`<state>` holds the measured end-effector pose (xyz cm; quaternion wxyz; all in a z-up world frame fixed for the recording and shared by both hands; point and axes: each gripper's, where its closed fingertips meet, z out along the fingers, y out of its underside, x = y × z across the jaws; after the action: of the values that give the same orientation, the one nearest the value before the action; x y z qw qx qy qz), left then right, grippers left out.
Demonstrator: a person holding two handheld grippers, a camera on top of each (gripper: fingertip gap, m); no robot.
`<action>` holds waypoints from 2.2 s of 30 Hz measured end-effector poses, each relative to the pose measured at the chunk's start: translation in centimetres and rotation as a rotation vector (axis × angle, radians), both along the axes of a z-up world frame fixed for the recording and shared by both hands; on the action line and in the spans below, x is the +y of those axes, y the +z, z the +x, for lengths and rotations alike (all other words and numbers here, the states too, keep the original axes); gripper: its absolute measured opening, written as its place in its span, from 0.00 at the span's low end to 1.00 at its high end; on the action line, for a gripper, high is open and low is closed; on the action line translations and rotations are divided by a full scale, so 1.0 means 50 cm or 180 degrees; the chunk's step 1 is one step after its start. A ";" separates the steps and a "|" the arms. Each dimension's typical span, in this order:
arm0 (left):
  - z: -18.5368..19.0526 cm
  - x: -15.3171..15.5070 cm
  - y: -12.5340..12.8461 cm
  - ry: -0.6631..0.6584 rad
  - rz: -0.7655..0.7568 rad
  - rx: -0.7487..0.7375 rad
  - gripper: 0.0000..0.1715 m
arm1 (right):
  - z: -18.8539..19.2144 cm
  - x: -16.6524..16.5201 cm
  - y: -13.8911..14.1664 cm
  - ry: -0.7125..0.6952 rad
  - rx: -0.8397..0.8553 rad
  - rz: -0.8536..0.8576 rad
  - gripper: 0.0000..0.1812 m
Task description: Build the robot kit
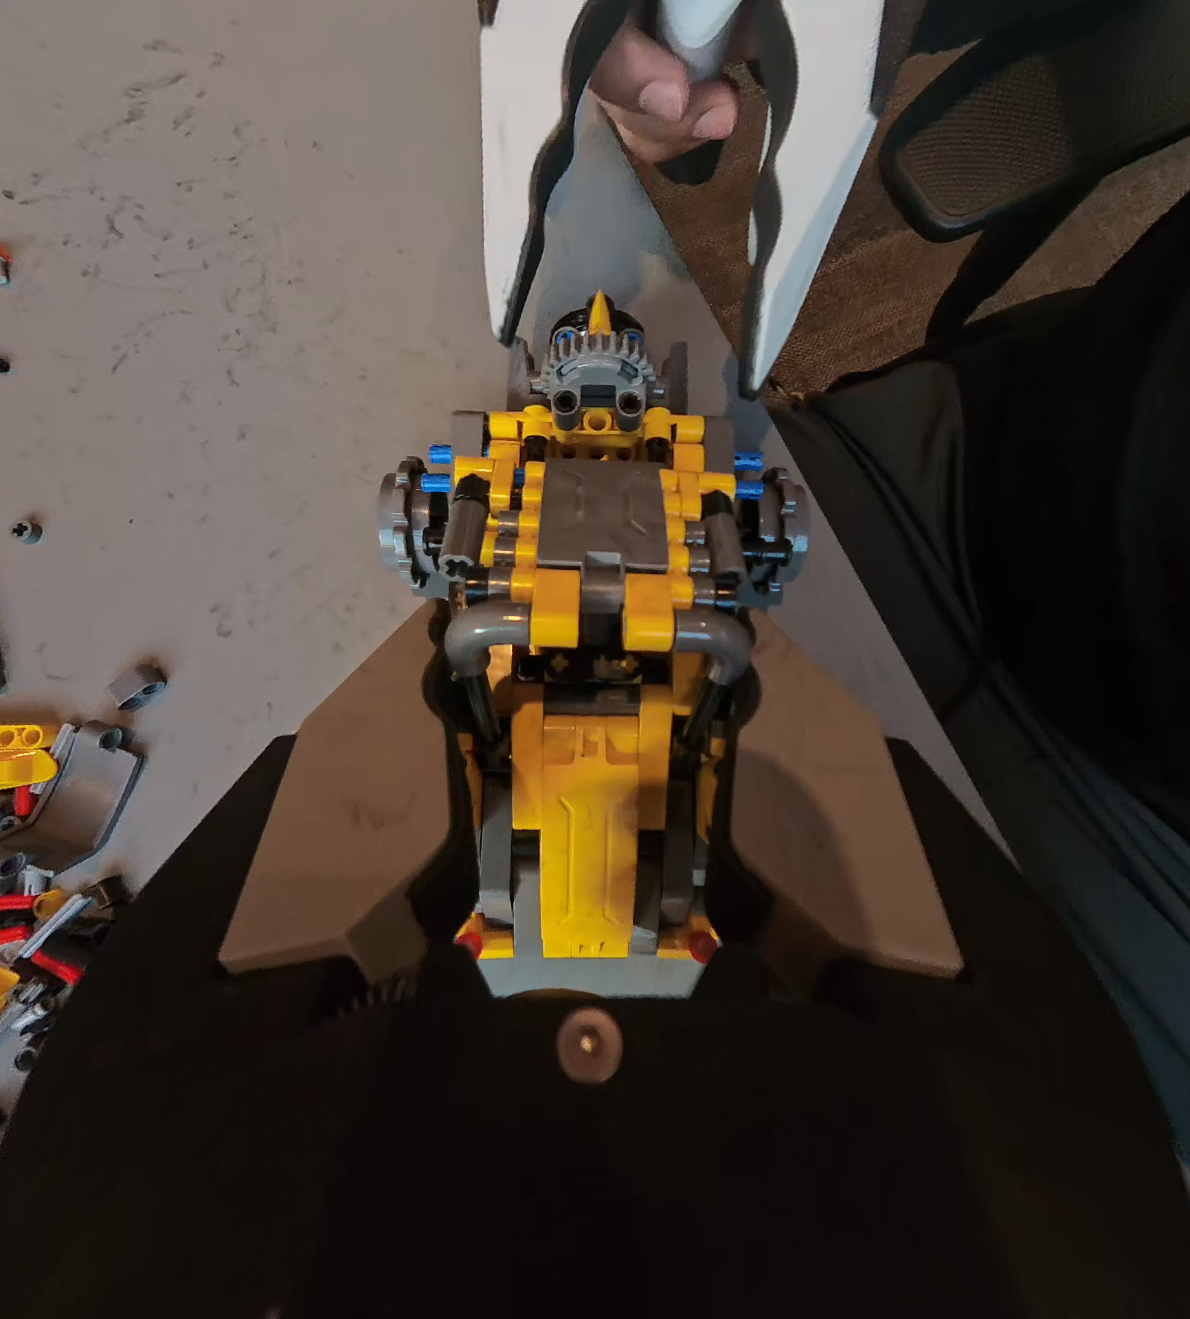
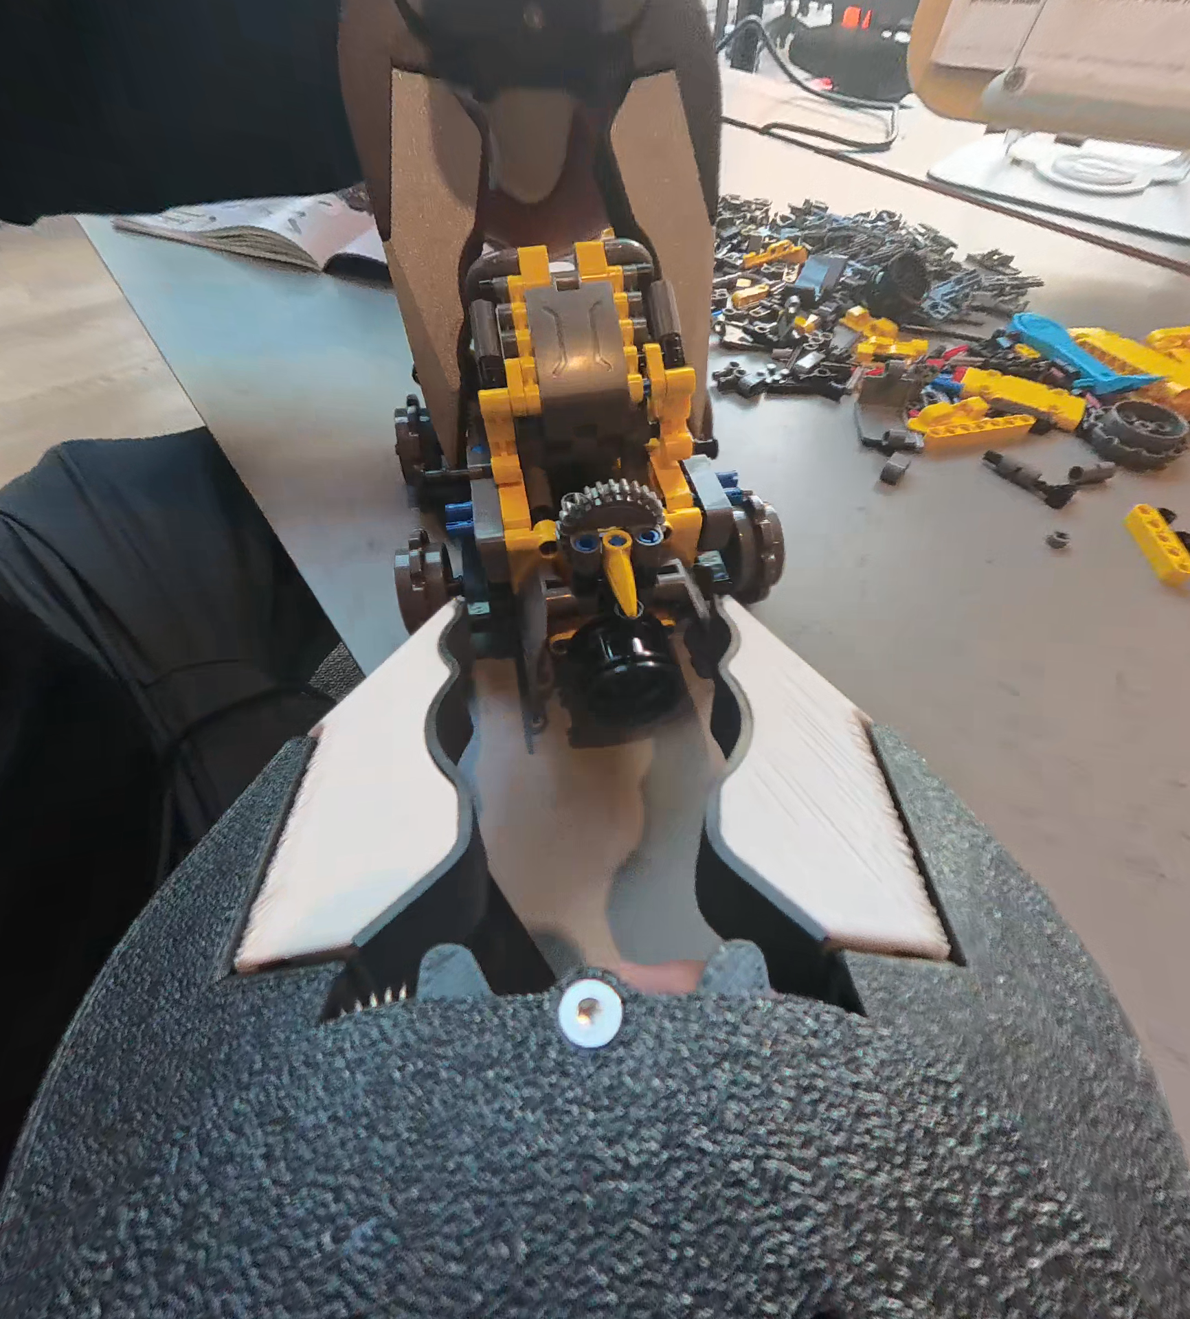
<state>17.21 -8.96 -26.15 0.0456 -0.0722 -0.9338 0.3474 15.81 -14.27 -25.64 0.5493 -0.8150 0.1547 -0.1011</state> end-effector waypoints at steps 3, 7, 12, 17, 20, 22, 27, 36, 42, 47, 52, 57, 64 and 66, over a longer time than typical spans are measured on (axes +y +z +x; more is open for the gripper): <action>0.001 0.008 0.000 -0.0008 0.0070 0.0046 0.44 | 0.001 0.018 -0.004 0.0005 -0.0018 -0.0048 0.33; 0.012 0.033 0.005 0.0251 0.0223 0.0123 0.53 | -0.014 0.039 -0.003 0.0008 0.0079 0.0059 0.29; 0.013 0.073 0.040 0.0529 -0.0150 -0.0026 0.53 | -0.029 0.065 -0.007 0.0019 0.0011 -0.0012 0.28; 0.002 0.114 0.051 0.0722 -0.0305 0.0008 0.54 | -0.019 0.070 0.003 -0.0084 -0.0284 -0.0219 0.32; -0.002 0.121 0.038 0.0754 -0.0285 -0.0050 0.52 | -0.021 0.083 0.040 -0.0028 -0.0219 -0.0129 0.35; 0.000 0.113 0.031 0.0718 -0.0273 -0.0084 0.51 | -0.008 0.099 0.051 -0.0078 -0.0161 -0.0168 0.39; 0.015 0.087 0.026 0.0583 -0.0304 0.0057 0.51 | 0.020 0.156 0.049 -0.0045 0.0055 -0.0294 0.44; 0.012 0.081 0.020 0.0356 -0.0367 0.0192 0.49 | 0.011 0.163 0.040 0.0263 0.0212 -0.0666 0.33; 0.010 0.073 0.020 0.0334 -0.0432 0.0202 0.48 | 0.008 0.146 0.037 0.0316 0.0262 -0.0820 0.33; 0.016 0.059 0.021 0.0539 -0.0509 0.0219 0.48 | 0.018 0.134 0.038 0.0299 0.0298 -0.0549 0.33; 0.034 0.038 0.020 0.1157 -0.0573 0.0175 0.49 | 0.051 0.085 0.037 0.0200 0.0522 -0.0310 0.33; 0.009 0.044 0.034 0.1361 -0.0607 0.0315 0.54 | 0.085 0.035 0.034 -0.0274 0.0604 -0.0191 0.34; 0.028 0.080 0.041 0.1597 -0.0770 0.0320 0.48 | 0.085 0.019 0.071 -0.0540 0.0275 -0.0054 0.31; 0.030 0.076 0.033 0.1615 -0.0763 0.0296 0.47 | 0.085 0.027 0.080 -0.0552 0.0178 -0.0096 0.29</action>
<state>18.71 -5.15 -24.48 -0.0089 0.1750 -0.8712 0.4587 20.04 -12.93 -21.64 0.5215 -0.8092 0.2384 -0.1279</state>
